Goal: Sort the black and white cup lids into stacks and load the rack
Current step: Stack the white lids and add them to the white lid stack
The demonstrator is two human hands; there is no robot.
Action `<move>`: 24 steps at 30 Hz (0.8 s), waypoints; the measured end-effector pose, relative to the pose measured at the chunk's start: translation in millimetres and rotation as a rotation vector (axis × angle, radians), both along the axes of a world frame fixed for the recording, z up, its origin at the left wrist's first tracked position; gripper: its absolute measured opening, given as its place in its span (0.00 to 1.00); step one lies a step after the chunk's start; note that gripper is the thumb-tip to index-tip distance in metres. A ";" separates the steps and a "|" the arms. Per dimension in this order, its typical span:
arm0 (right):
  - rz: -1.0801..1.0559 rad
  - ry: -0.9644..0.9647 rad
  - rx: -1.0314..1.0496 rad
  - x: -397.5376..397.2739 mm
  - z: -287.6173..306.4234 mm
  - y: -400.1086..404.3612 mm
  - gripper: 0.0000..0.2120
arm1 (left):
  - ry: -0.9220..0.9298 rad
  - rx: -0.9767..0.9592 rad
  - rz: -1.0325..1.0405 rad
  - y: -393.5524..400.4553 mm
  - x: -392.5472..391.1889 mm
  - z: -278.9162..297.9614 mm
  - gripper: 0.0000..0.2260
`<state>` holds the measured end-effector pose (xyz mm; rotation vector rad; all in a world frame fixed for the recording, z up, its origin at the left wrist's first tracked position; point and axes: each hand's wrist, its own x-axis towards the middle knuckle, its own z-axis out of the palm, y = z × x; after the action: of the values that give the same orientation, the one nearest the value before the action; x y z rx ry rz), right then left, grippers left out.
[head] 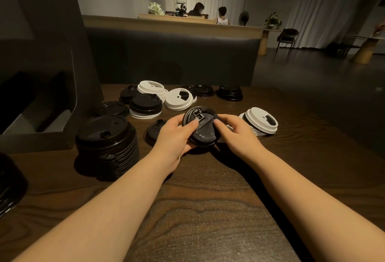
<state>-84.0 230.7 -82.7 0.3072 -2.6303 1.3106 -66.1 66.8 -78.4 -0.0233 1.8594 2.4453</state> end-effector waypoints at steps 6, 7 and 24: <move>0.061 -0.147 0.116 -4.2 -2.6 6.9 0.24 | 0.015 0.061 0.031 -7.8 -3.9 1.9 0.07; 0.037 -0.155 0.110 -4.8 -2.3 8.8 0.24 | 0.008 0.092 0.037 -9.4 -4.9 2.4 0.08; -0.464 -0.240 -0.054 -27.3 3.0 94.5 0.46 | 0.127 -0.580 0.092 -4.3 -8.7 -7.2 0.19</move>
<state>-111.3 325.2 -79.7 -0.4715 -2.6149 1.3123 -74.8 62.5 -85.6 0.0169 2.6069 1.9033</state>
